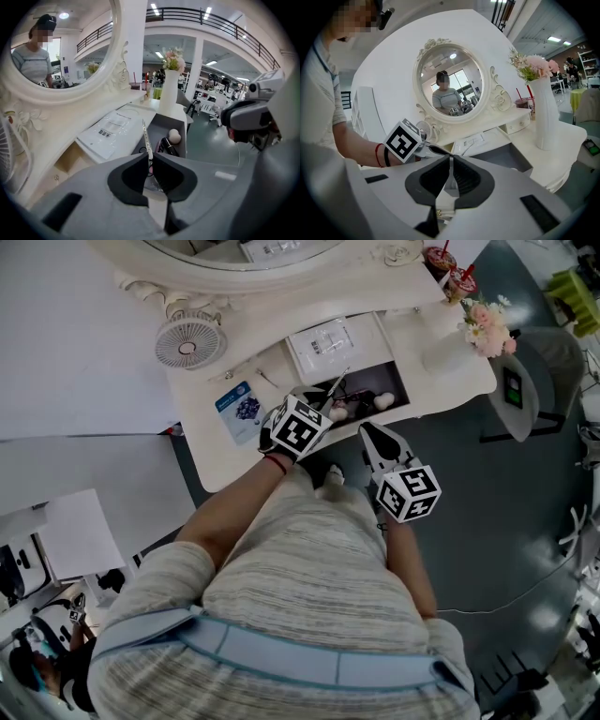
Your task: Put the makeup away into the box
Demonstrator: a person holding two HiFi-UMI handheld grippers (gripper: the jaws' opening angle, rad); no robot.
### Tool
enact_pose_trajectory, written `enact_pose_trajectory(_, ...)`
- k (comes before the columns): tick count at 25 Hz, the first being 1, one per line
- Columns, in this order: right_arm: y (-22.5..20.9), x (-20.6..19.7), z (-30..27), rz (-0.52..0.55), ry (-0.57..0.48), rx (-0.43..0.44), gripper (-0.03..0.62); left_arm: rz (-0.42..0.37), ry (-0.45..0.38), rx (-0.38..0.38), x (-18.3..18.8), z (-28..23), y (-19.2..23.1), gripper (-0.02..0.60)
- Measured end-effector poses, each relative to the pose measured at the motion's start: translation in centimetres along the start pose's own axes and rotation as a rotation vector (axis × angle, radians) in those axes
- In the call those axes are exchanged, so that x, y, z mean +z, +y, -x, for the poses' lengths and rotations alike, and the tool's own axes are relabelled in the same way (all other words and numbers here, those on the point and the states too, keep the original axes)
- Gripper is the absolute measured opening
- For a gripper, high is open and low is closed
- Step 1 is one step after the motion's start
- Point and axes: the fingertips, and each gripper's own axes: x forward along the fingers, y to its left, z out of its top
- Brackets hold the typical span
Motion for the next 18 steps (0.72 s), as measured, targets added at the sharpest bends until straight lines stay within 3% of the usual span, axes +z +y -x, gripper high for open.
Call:
enact_pose_trajectory(9,-0.4,-0.2,0.4,-0.003,-0.005,-0.008,0.011,-0.085,0.066,-0.033,-0.7,-1.6,-1.0,0.040)
enact_pose_trajectory(10,-0.4,-0.1,0.4,-0.003,-0.005,-0.007,0.011,-0.084,0.069,-0.036,-0.8,-1.7,-1.1,0.048)
enact_pose_trajectory(12,-0.4,0.0,0.4,-0.002,-0.006,-0.005,0.011,-0.074,0.071,-0.045,-0.8,-1.8,-1.2,0.126)
enact_pose_trajectory(18,-0.4,0.0,0.5,0.000,-0.006,-0.001,0.011,-0.062,0.068,-0.041,-0.7,-1.6,-1.1,0.137)
